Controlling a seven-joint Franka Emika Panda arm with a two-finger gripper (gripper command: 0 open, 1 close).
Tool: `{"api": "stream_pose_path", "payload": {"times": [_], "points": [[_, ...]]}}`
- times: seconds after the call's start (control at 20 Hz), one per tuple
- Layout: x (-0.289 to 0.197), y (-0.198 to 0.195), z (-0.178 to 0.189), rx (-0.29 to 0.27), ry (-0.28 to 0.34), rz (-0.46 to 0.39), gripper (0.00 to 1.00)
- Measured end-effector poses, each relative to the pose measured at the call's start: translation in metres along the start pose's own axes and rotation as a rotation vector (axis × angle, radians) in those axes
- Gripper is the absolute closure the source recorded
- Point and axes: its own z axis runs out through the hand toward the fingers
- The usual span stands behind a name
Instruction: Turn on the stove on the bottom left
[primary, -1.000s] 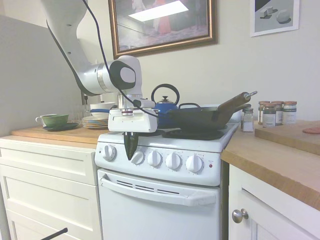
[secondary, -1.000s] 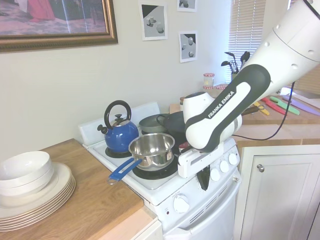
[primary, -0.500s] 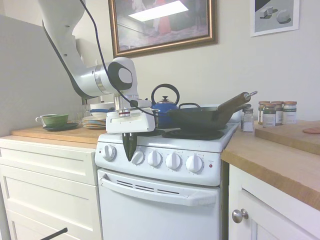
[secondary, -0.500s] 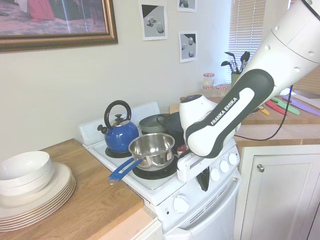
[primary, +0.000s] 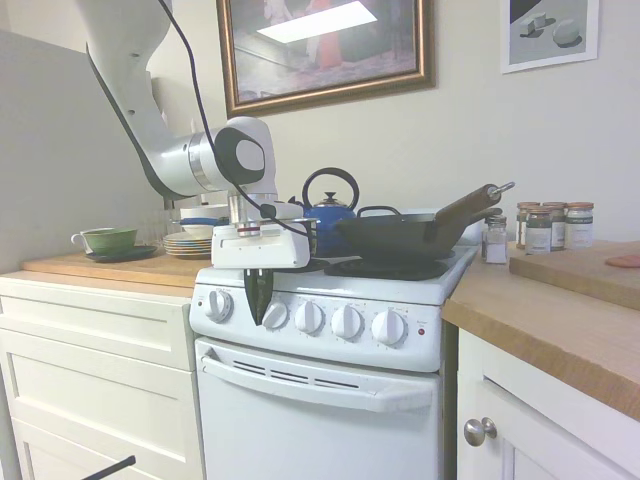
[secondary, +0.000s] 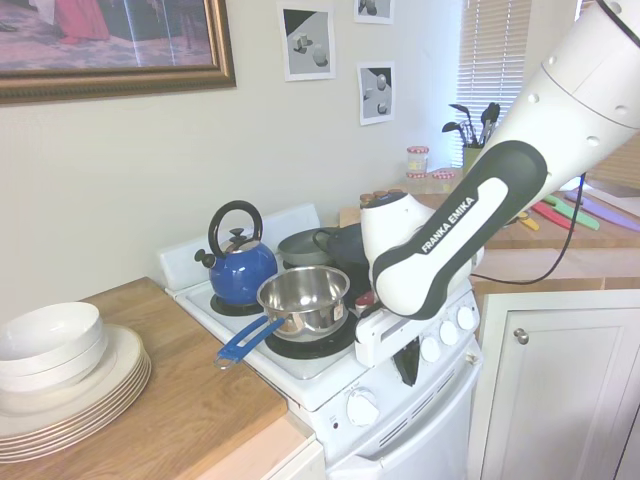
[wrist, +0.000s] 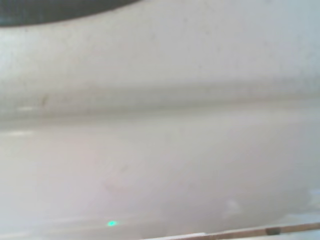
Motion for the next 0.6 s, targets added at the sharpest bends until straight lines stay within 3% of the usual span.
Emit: {"api": "stream_pose_path", "payload": {"times": [0.6], "points": [[-0.0094,-0.0052,-0.0041,0.015,-0.001,-0.030,1.00]]}}
